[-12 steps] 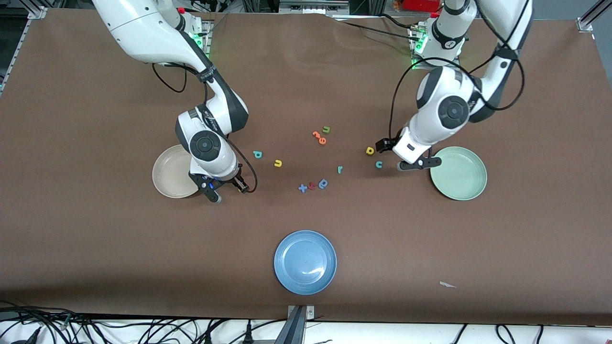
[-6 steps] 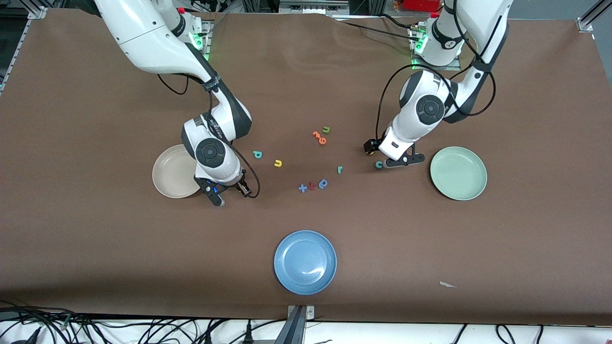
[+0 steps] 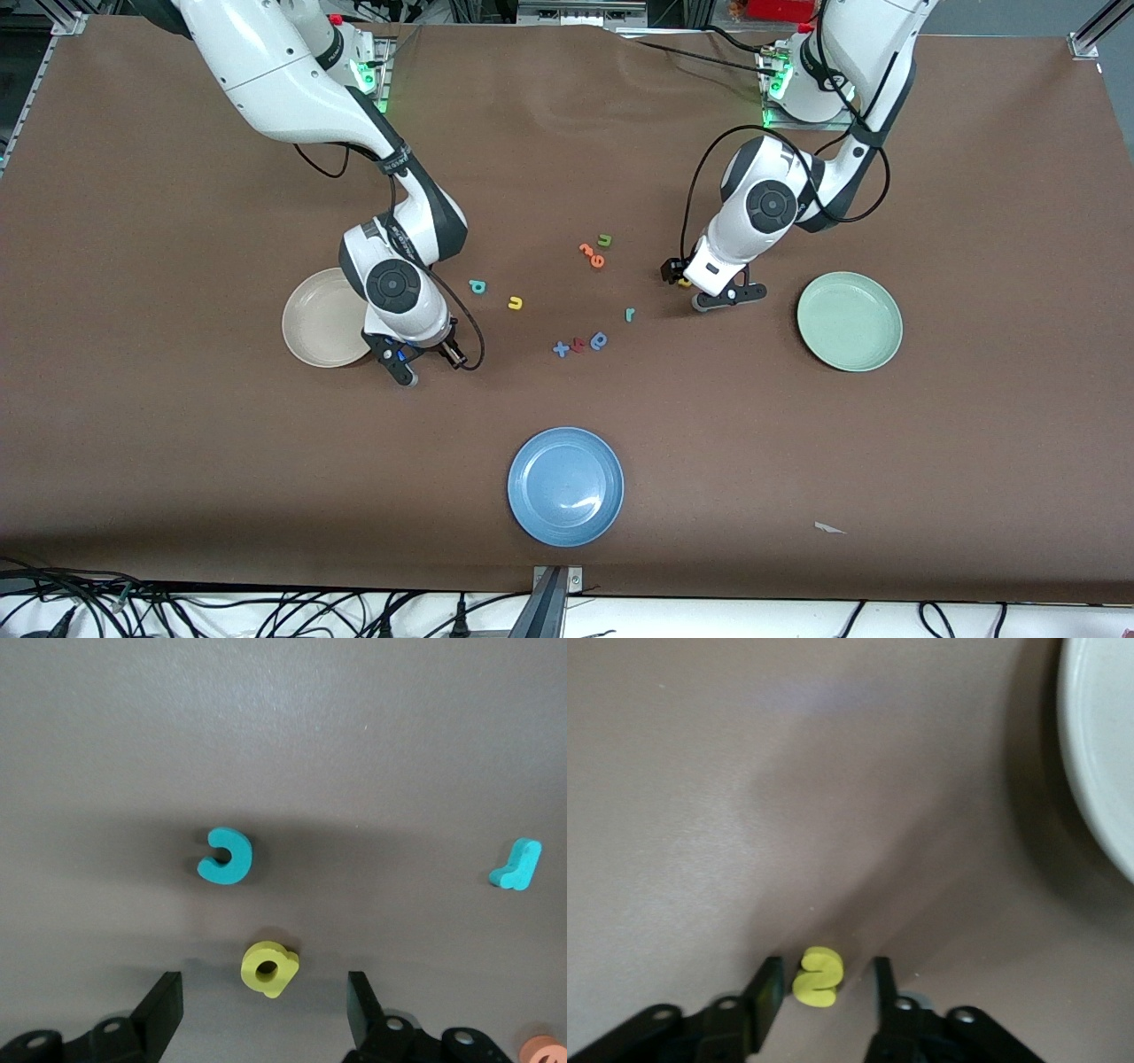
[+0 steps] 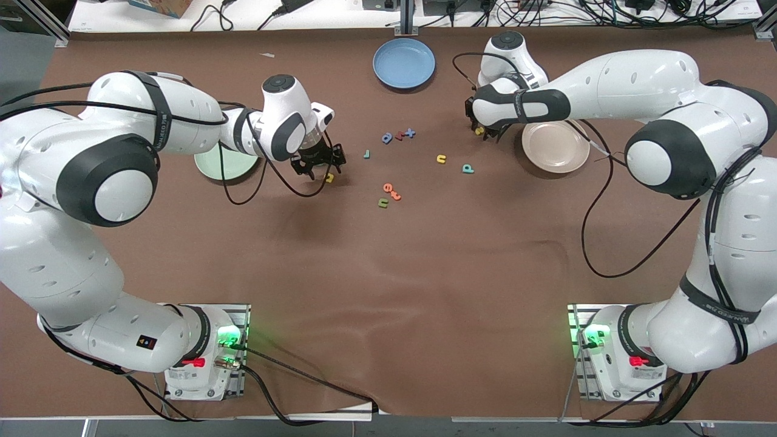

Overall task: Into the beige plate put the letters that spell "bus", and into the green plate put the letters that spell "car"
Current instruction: 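Grasp the yellow 2 with the right gripper while the left grasps yellow a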

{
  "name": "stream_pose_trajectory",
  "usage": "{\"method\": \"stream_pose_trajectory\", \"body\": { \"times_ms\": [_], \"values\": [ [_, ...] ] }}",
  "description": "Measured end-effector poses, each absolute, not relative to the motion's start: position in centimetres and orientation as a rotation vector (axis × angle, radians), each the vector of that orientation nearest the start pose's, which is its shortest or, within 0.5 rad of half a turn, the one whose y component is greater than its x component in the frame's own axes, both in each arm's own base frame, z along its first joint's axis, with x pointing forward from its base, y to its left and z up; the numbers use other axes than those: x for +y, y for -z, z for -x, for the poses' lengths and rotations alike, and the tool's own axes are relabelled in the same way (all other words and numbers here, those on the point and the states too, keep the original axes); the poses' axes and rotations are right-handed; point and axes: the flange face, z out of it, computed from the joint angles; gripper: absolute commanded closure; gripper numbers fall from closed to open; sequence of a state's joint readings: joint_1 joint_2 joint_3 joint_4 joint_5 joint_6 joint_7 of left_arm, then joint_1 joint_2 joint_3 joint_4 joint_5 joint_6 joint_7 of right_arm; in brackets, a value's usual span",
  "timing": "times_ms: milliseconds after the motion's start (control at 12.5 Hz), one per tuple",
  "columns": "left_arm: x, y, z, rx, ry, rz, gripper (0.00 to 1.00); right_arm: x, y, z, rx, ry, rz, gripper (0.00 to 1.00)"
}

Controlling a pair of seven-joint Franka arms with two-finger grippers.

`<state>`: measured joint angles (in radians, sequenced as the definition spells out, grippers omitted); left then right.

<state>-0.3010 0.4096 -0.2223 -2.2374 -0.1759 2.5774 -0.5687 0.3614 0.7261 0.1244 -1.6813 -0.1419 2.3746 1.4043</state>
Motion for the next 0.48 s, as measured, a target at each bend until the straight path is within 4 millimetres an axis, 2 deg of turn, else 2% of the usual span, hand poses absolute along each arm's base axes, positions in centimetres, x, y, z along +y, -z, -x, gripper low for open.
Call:
{"method": "stream_pose_trajectory", "body": {
  "times_ms": [80, 320, 480],
  "values": [
    [-27.0, -18.0, -46.5, -0.343, -0.247, 3.23, 0.21, 30.7, -17.9, -60.3, 1.296, 0.002, 2.892, 0.95],
    [-27.0, -17.7, -46.4, -0.358, -0.253, 3.226, 0.25, 30.6, -18.1, -60.5, 1.284, 0.015, 2.904, 0.96],
    [-27.0, -17.3, -46.4, -0.363, -0.247, 3.224, 0.25, 30.0, -19.2, -61.0, 1.261, 0.01, 2.944, 0.95]
  ]
}}
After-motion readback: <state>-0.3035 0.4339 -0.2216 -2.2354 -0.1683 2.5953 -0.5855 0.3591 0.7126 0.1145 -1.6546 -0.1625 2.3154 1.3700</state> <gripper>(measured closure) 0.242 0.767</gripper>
